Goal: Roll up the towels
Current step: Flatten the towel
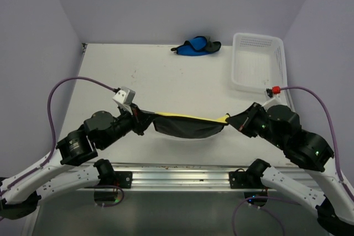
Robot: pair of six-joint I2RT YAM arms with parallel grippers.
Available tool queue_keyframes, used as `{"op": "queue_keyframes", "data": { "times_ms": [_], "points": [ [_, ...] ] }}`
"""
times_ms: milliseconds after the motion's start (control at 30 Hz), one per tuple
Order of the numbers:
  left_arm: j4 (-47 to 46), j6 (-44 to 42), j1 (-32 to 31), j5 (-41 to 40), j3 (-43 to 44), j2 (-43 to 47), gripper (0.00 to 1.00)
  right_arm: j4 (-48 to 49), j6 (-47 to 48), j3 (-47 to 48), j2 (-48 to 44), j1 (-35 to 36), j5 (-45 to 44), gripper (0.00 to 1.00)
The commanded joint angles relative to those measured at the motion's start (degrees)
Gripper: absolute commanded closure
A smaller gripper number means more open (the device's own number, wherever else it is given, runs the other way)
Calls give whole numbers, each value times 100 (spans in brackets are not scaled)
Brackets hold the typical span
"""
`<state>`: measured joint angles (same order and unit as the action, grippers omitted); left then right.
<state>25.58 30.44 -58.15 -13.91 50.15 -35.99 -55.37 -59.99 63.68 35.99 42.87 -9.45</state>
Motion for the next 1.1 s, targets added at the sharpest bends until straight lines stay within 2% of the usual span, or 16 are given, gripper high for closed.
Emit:
{"op": "queue_keyframes", "data": {
  "times_ms": [0,267,600,700,800,867,967,1067],
  "points": [
    [-124,67,-12,100,162,22,100,-351,-180,312,92,19,-83,100],
    [-396,349,-12,-690,-392,-154,100,132,-57,-22,584,28,-530,100],
    [-931,-55,-3,-2106,-199,-1040,100,1177,285,-102,1857,-24,-1154,100],
    [-1221,-257,5,-2484,-111,-1418,100,1371,452,100,2332,-305,-1156,100],
    [-1572,-538,171,-2520,-6,-1717,100,1669,619,267,2667,-875,-612,100],
    [-1871,-740,347,-2267,30,-1841,100,1959,742,338,2992,-1272,-121,100],
    [-2231,-942,760,-1660,91,-1947,100,1952,1058,854,3353,-1343,13,100],
    [-2242,-1022,911,-1545,231,-1938,100,1855,1305,1058,3345,-1334,23,100]
  ]
}}
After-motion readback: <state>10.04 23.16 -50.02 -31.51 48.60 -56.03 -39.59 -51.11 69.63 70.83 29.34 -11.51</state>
